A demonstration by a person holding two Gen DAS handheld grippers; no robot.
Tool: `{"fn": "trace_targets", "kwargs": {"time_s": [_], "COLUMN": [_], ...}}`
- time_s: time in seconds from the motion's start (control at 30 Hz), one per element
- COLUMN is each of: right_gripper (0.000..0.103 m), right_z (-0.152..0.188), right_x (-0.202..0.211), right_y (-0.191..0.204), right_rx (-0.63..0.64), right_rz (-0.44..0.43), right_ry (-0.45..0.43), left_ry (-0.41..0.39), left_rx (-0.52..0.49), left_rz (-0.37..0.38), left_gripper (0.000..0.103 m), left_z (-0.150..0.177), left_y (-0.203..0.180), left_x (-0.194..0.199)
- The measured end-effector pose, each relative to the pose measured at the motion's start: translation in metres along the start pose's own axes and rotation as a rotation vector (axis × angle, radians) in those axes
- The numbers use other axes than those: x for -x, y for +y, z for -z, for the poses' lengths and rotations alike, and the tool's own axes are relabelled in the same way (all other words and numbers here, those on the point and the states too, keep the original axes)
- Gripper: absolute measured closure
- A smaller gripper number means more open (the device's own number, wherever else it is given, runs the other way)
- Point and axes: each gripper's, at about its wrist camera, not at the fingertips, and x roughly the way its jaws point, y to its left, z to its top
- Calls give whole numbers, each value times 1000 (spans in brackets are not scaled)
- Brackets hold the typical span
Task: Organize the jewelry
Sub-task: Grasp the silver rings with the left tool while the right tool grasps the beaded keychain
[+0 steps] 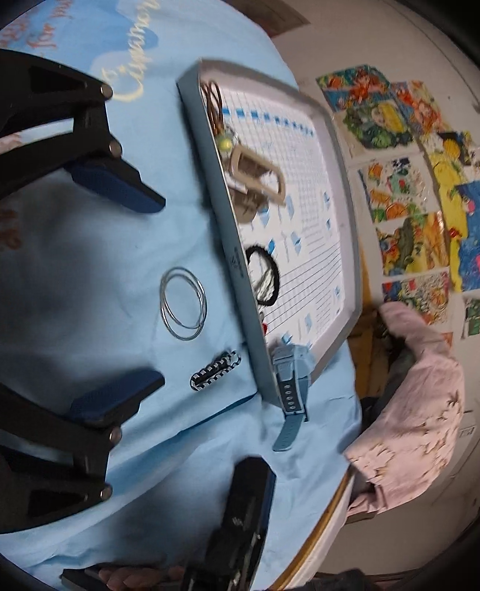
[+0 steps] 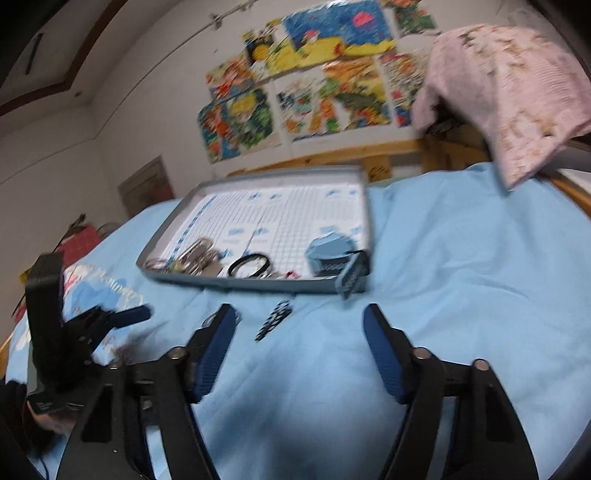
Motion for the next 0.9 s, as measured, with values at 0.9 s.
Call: {"fn": "trace_targets", "kwargs": {"time_s": [0.9], "right_gripper": [68], "right_z": [1], "right_x": [-118], "right_y": [12], "right_rx": [-44], "right_rz": [-142], "right_ry": [256], "left_ry": [-3], "left_rx": [104], "left_rz": [122], "left_gripper": [60], "left_z": [8], "left_y": [24], "left_x": [-40]}}
